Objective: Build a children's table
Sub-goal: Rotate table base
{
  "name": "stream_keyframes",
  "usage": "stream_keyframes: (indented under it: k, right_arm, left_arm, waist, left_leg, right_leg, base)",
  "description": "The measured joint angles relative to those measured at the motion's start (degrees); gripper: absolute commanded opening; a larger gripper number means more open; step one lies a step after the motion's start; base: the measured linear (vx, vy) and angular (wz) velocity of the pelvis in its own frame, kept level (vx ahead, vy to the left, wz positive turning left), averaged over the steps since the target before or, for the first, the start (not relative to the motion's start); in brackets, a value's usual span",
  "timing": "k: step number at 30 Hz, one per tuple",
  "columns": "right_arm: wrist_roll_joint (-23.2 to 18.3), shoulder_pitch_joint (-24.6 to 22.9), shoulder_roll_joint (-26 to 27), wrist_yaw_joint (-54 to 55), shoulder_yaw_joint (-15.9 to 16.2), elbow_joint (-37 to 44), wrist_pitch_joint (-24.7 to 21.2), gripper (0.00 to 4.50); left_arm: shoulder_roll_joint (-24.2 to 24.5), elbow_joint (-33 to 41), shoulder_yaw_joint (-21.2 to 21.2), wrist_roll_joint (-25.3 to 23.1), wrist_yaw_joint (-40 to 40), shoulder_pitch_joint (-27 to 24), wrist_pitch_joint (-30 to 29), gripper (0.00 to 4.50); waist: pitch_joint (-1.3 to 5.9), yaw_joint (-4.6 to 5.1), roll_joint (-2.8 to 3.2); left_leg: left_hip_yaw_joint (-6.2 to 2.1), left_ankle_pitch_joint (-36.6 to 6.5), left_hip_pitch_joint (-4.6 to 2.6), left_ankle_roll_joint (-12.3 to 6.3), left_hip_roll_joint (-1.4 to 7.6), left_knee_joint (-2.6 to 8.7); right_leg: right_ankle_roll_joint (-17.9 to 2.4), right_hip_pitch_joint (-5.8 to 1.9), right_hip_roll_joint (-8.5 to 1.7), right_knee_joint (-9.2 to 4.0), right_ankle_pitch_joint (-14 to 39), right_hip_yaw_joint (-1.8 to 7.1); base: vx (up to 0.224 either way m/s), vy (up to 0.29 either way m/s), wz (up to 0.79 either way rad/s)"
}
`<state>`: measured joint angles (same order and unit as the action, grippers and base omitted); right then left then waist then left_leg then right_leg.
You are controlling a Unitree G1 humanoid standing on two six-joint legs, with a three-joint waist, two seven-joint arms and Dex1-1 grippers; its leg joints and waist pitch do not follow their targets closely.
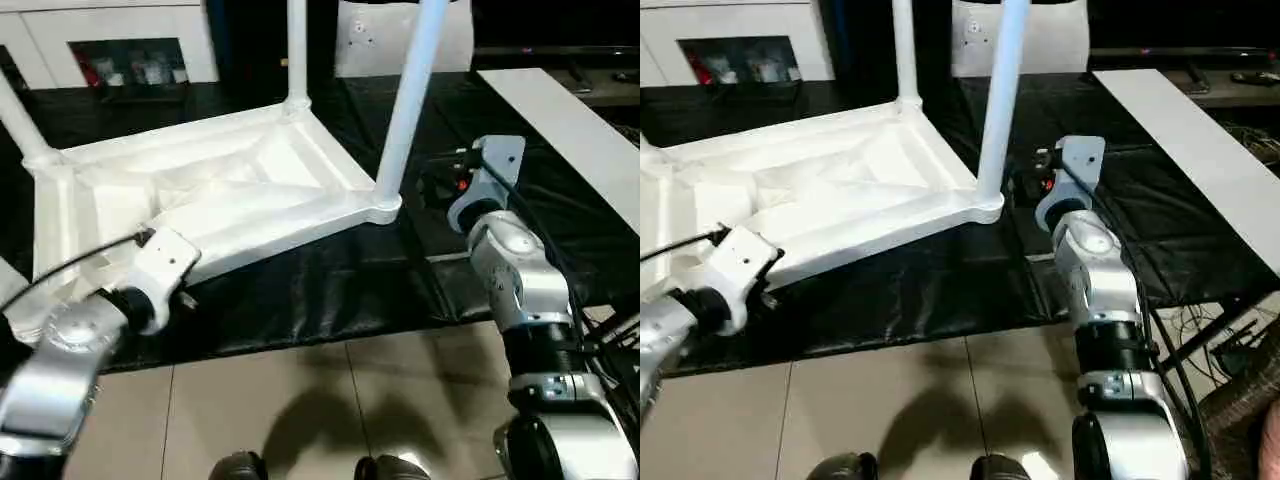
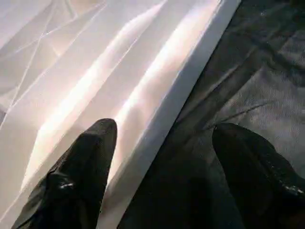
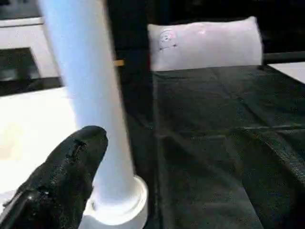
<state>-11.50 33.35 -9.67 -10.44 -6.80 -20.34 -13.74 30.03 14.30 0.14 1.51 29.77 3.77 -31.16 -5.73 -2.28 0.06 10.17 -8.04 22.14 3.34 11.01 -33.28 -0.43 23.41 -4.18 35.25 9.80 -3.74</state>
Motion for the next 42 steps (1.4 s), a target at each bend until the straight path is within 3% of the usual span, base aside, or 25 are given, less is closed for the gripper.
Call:
stream_keyframes:
  k: [2, 4, 7, 12, 14, 16, 19, 21, 23, 24, 25, 26, 27, 28, 29, 30, 31, 32, 34, 36, 38, 39, 40, 41, 42]
  right_arm:
    - [-0.2, -2.0, 0.2, -1.1, 0.9, 1.8, -0.9, 4.5]
    - [-1.5, -5.5, 0.6, -3.8, 2.8, 6.6, -2.6, 4.5]
    - [-3.5, -9.6, 1.2, -7.9, 6.5, 12.4, -4.3, 4.5]
    - [-7.4, -16.8, 0.8, -14.7, 12.6, 22.2, -6.3, 4.5]
    - [-8.2, -17.7, 0.6, -16.2, 14.0, 23.1, -7.1, 4.5]
    - [-9.0, -18.4, 0.4, -18.5, 15.6, 25.7, -8.7, 4.5]
    - [-9.4, -18.8, -0.2, -20.2, 16.6, 27.5, -10.0, 4.5]
    - [-9.4, -19.2, -0.6, -20.3, 16.9, 27.8, -10.7, 4.5]
    - [-9.3, -19.4, -0.8, -20.3, 17.5, 28.0, -10.9, 4.5]
    - [-9.3, -19.4, -0.8, -20.2, 17.8, 28.1, -11.0, 4.5]
    - [-9.3, -19.4, -0.7, -20.2, 18.0, 28.1, -11.0, 4.5]
    - [-9.1, -19.7, -0.8, -20.1, 17.9, 28.3, -11.0, 4.5]
    - [-8.8, -19.6, -1.1, -19.9, 17.8, 28.2, -11.1, 4.5]
    - [-8.6, -19.2, -1.1, -19.8, 17.9, 28.2, -11.2, 4.5]
    - [-8.5, -19.0, -1.2, -19.8, 18.0, 28.2, -11.2, 4.5]
    - [-8.3, -19.0, -1.1, -19.8, 18.0, 28.2, -11.3, 4.5]
    - [-8.1, -19.5, -1.3, -19.6, 17.7, 28.1, -11.3, 4.5]
    - [-7.8, -20.0, -1.8, -19.4, 17.7, 27.7, -11.7, 4.5]
    - [-7.4, -20.3, -1.7, -19.3, 18.1, 27.1, -12.4, 4.5]
    - [-7.4, -20.3, -1.8, -18.8, 17.9, 27.5, -12.4, 4.5]
    - [-7.4, -20.3, -1.6, -18.5, 18.0, 27.8, -12.4, 4.5]
    - [-7.3, -20.4, -1.5, -18.5, 18.1, 28.0, -12.4, 4.5]
    - [-7.3, -20.4, -1.4, -18.4, 18.0, 28.1, -12.4, 4.5]
    - [-7.3, -20.6, -1.4, -18.3, 17.8, 28.5, -12.4, 4.5]
    - [-7.1, -21.0, -1.5, -18.1, 17.7, 28.6, -12.4, 4.5]
  left_arm:
    - [-2.5, 0.6, 0.1, 0.6, -1.6, -1.7, 1.0, 3.8]
    - [-8.5, 3.0, 2.7, 2.9, -4.8, -4.2, 1.5, 3.8]
    - [-12.7, 6.3, 4.1, 4.4, -8.3, -6.6, 4.2, 4.14]
    - [-16.9, 9.6, 6.6, 4.4, -13.0, -15.7, 14.2, 4.4]
    - [-17.6, 9.6, 6.9, 4.1, -14.0, -17.4, 15.9, 4.4]
    - [-21.6, 10.9, 8.9, 3.7, -16.4, -21.4, 19.0, 4.4]
    - [-25.1, 11.4, 9.4, 3.1, -19.9, -26.4, 22.8, 4.4]
    - [-26.7, 11.4, 10.1, 2.7, -22.4, -28.2, 24.6, 4.4]
    - [-28.5, 11.4, 11.7, 2.1, -25.3, -28.1, 25.5, 4.4]
    - [-29.0, 11.2, 13.2, 2.1, -27.4, -27.2, 25.7, 4.4]
    - [-28.9, 10.8, 14.8, 2.1, -28.8, -25.5, 25.7, 4.4]
    - [-28.3, 10.3, 16.2, 2.1, -29.7, -23.6, 25.8, 4.4]
    - [-27.6, 9.4, 17.7, 2.1, -30.5, -21.2, 26.0, 4.4]
    - [-27.7, 9.2, 18.8, 2.2, -30.9, -20.1, 26.2, 4.4]
    - [-27.7, 8.1, 19.6, 2.5, -31.0, -20.3, 26.5, 4.4]
    - [-26.6, 5.4, 21.2, 3.2, -31.2, -20.0, 26.4, 4.4]
    - [-24.7, 3.4, 22.0, 3.6, -31.2, -18.0, 26.4, 4.4]
    - [-22.6, 1.8, 22.9, 4.0, -31.2, -15.3, 26.4, 4.4]
    - [-20.2, 1.0, 25.1, 4.7, -31.2, -13.3, 26.5, 4.4]
    - [-18.8, -0.4, 25.6, 6.4, -30.1, -10.9, 26.3, 4.4]
    - [-18.0, -2.1, 25.3, 7.6, -28.1, -8.7, 25.3, 4.4]
    - [-17.8, -2.8, 25.3, 8.1, -27.2, -8.5, 25.1, 4.4]
    - [-17.5, -3.4, 25.3, 8.4, -26.9, -8.2, 24.9, 4.4]
    - [-16.8, -4.2, 25.2, 8.3, -26.6, -7.2, 24.9, 4.4]
    - [-16.5, -4.8, 24.8, 8.3, -26.2, -5.3, 24.9, 4.4]
  waist:
    - [0.06, -0.04, -0.1]
    - [0.09, -0.08, -0.13]
    - [0.23, -0.16, -0.22]
    - [1.0, -0.13, 0.42]
    - [1.01, -0.28, 0.41]
    - [1.08, -0.2, 0.56]
    - [1.26, 0.03, 0.74]
    - [1.35, 0.18, 1.09]
    - [1.34, 0.43, 1.42]
    - [1.19, 0.43, 1.69]
    - [1.07, 0.2, 1.64]
    - [1.12, -0.71, 1.05]
    - [1.71, -2.29, -1.15]
    - [1.69, -2.73, -1.65]
    - [1.66, -3.14, -0.9]
    - [1.54, -2.79, 0.1]
    - [1.54, -2.3, 0.7]
    - [1.34, -1.8, 1.0]
    - [1.4, -0.34, 1.91]
    - [1.48, 0.57, 1.85]
    - [1.39, 1.06, 1.9]
    - [1.17, 1.97, 2.57]
    - [1.09, 2.23, 3.01]
    - [1.08, 1.58, 3.0]
    - [1.62, 0.14, 1.6]
  left_leg:
    - [-0.02, 0.0, 0.05, 0.0, 0.01, 0.0]
    - [-0.01, 0.0, 0.08, -0.03, -0.01, -0.03]
    - [-0.04, 0.0, 0.05, -0.03, 0.01, -0.03]
    - [-0.13, 0.0, -0.14, -0.05, -0.01, -0.03]
    - [-0.22, 0.0, -0.12, -0.05, -0.01, -0.06]
    - [-0.32, 0.0, -0.13, -0.05, -0.01, -0.2]
    - [-0.72, -0.1, -0.18, -0.09, 0.07, -0.22]
    - [-1.35, -0.1, -0.21, -0.13, 0.17, -0.24]
    - [-1.66, -0.1, -0.37, -0.14, 0.45, -0.22]
    - [-1.63, -0.1, -0.59, -0.14, 0.83, -0.04]
    - [-1.4, -0.1, -0.49, -0.14, 0.82, 0.19]
    - [-0.51, -0.1, -0.65, -0.14, 0.85, 0.2]
    - [1.58, -0.2, -1.31, -0.09, 0.67, -0.44]
    - [1.68, -0.5, -1.33, 0.1, 0.4, -2.06]
    - [-0.99, -3.0, -0.73, 0.51, -0.16, -6.49]
    - [-4.11, -5.1, -1.71, 0.66, -2.14, -9.22]
    - [-4.96, -7.8, -2.64, 0.4, -3.18, -7.98]
    - [-5.15, -7.7, -2.57, 0.7, -2.94, -7.0]
    - [-5.45, -7.7, -2.57, 0.7, -2.24, -5.44]
    - [-5.16, -7.7, -2.97, 0.69, -2.27, -4.85]
    - [-5.01, -7.7, -3.87, 0.69, -2.26, -4.66]
    - [-5.2, -7.7, -4.19, 0.69, -1.8, -4.3]
    - [-5.14, -7.7, -3.86, 0.71, -1.31, -3.69]
    - [-4.87, -7.8, -3.44, 0.7, -1.16, -3.44]
    - [-3.06, -7.7, -2.83, 0.71, -1.12, -3.48]
  right_leg:
    - [0.0, 0.02, 0.01, -0.02, 0.0, -0.01]
    - [0.0, 0.0, -0.01, -0.11, 0.0, 0.01]
    - [0.1, -0.03, 0.01, -0.13, 0.0, -0.01]
    - [0.2, -0.27, 0.02, -0.34, 0.1, -0.06]
    - [0.2, -0.27, 0.05, -0.35, 0.1, -0.11]
    - [0.2, -0.38, 0.08, -0.55, 0.1, -0.19]
    - [0.2, -0.62, 0.32, -1.5, 0.1, -0.47]
    - [0.2, -1.17, 0.75, -2.59, 0.1, -0.76]
    - [0.2, -1.87, 0.78, -3.53, 0.1, -1.64]
    - [0.2, -2.82, 0.85, -3.74, 0.3, -2.09]
    - [0.1, -2.69, 0.7, -2.2, 1.3, -1.94]
    - [-0.8, -2.36, 0.56, 1.29, 3.4, -1.36]
    - [0.7, -1.82, 0.03, 4.46, 5.7, 1.19]
    - [0.9, -0.82, -0.06, 5.45, 5.8, 1.73]
    - [0.9, -0.8, -0.03, 5.88, 5.7, 1.36]
    - [0.9, -0.68, -0.06, 5.78, 5.7, 0.92]
    - [0.9, -0.46, -0.38, 5.42, 5.7, 0.25]
    - [0.8, -0.63, -0.17, 4.63, 5.7, 0.07]
    - [-0.2, -2.05, 0.95, 1.44, 5.1, -0.2]
    - [-0.9, -2.94, 0.75, -0.2, 3.2, -0.49]
    - [-0.7, -3.29, 0.69, -0.5, 3.2, -0.66]
    - [-0.7, -3.86, 0.6, -1.58, 3.2, -2.1]
    - [-0.6, -4.68, 0.41, -2.23, 3.4, -3.35]
    - [-0.6, -4.22, -0.21, 1.68, 5.1, -3.28]
    - [-0.5, -4.75, -0.84, 5.32, 6.7, -1.22]
  base:
    - [0.0, 0.0, 0.0]
    - [0.0, 0.0, 0.0]
    - [0.0, 0.0, 0.0]
    - [0.0, 0.0, 0.0]
    - [0.0, 0.0, 0.0]
    - [0.0, 0.0, 0.0]
    - [-0.017, 0.009, -0.01]
    - [-0.053, 0.03, -0.02]
    - [0.0, 0.0, 0.0]
    - [-0.054, 0.029, -0.05]
    - [-0.108, -0.018, 0.0]
    - [-0.108, -0.018, 0.0]
    - [-0.052, -0.1, 0.14]
    - [0.095, -0.101, 0.09]
    - [0.095, -0.101, 0.09]
    - [0.0, 0.0, 0.0]
    - [-0.088, 0.028, -0.02]
    - [-0.088, 0.028, -0.02]
    - [-0.09, 0.016, 0.01]
    - [-0.095, 0.032, -0.1]
    - [0.0, 0.0, 0.0]
    - [0.0, 0.0, 0.0]
    - [-0.107, -0.013, -0.06]
    - [-0.107, -0.013, -0.06]
    - [-0.069, -0.067, 0.12]
